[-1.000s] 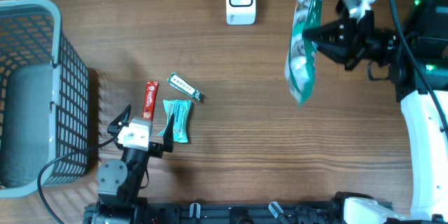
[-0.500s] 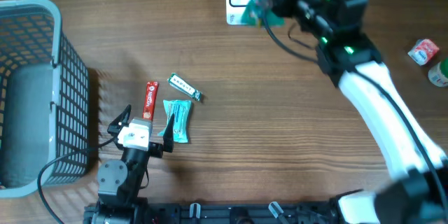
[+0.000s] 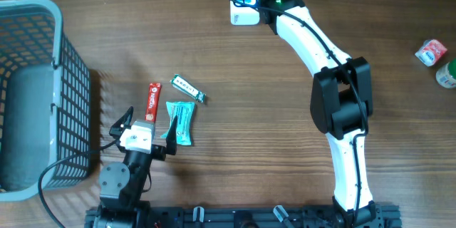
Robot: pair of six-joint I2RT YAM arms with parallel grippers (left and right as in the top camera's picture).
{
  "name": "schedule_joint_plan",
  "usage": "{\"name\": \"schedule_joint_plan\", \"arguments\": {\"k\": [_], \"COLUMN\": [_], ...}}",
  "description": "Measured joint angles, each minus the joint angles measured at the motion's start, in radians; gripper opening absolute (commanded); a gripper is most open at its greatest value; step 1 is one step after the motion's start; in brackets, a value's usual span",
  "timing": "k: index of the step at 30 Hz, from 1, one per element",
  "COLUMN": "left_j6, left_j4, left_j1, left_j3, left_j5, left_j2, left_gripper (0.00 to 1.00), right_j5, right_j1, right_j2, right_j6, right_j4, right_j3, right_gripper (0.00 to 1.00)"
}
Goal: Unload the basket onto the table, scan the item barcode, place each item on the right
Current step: 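Hold the green bag against the white scanner, then move the bag to the right table edge and release it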
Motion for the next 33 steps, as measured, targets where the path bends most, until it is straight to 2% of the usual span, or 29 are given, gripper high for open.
{"name": "schedule_joint_plan", "arguments": {"k": [3,7,10,12,17,22,24,25,27,29,33], "left_j6": [0.000,0.000,0.000,0.000,0.000,0.000,0.000,0.000,0.000,0.000,0.000], "left_j4": [0.000,0.000,0.000,0.000,0.000,0.000,0.000,0.000,0.000,0.000,0.000], "left_j1": [0.000,0.000,0.000,0.000,0.000,0.000,0.000,0.000,0.000,0.000,0.000], "left_j3": [0.000,0.000,0.000,0.000,0.000,0.000,0.000,0.000,0.000,0.000,0.000], "left_j5": [0.000,0.000,0.000,0.000,0.000,0.000,0.000,0.000,0.000,0.000,0.000], "left_j2": [0.000,0.000,0.000,0.000,0.000,0.000,0.000,0.000,0.000,0.000,0.000], "left_gripper": [1.00,1.00,1.00,1.00,1.00,1.00,1.00,1.00,1.00,1.00,1.00], "right_j5": [0.023,0.059,0.069,0.064,-0.004,-0.076,-0.075,-0.076,-0.092,-0.136,-0.269], "right_j1": [-0.007,-0.043,-0.165,-0.293,-0.583,-0.742,-0.801,-0.829,-0.901,-0.962,-1.003], "right_j2": [0.000,-0.043,-0.124,-0.157,-0.105,0.044,0.049,0.048,0.047,0.045,-0.030], "right_j6": [0.011,0.015,0.014,-0.003,-0.108,-0.163,-0.163,-0.163,-0.163,-0.171,-0.178], "right_j4": [-0.110,-0.524,-0.808,-0.885,-0.856,-0.862,-0.880,-0.885,-0.927,-0.962,-0.985], "right_j3": [0.035,0.085,0.091,0.091,0.083,0.064,0.060,0.061,0.064,0.065,0.064], "right_gripper": [0.04,0.05,0.04,0.04,0.05,0.05,0.43,0.78,0.91,0.99,1.00]}}
